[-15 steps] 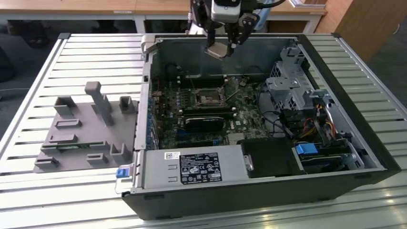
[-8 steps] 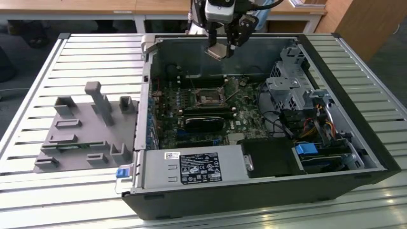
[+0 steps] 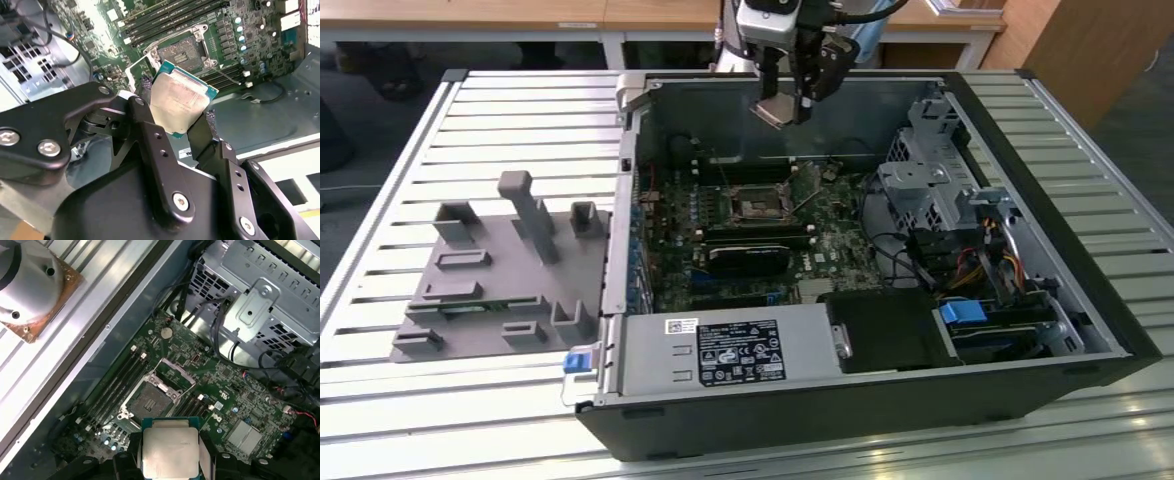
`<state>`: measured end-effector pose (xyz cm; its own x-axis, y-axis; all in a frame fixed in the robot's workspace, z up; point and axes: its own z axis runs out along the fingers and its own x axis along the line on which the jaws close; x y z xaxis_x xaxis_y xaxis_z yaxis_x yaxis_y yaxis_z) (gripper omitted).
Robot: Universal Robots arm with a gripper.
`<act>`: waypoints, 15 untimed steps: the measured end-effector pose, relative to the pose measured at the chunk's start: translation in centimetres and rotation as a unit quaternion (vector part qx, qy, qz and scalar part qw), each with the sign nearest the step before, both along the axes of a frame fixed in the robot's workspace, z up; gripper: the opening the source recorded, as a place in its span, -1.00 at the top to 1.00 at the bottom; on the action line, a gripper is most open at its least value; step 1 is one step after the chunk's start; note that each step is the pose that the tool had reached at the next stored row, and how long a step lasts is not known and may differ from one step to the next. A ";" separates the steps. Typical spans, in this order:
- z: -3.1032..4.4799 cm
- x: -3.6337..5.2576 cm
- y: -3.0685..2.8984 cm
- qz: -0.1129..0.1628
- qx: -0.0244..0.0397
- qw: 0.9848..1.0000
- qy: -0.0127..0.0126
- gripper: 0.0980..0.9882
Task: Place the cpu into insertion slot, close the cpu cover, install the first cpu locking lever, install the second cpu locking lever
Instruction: 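Place the cpu into insertion slot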
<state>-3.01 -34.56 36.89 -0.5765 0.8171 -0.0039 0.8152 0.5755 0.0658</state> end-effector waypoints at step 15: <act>-0.27 0.00 0.00 -0.106 -0.009 0.994 0.000 0.01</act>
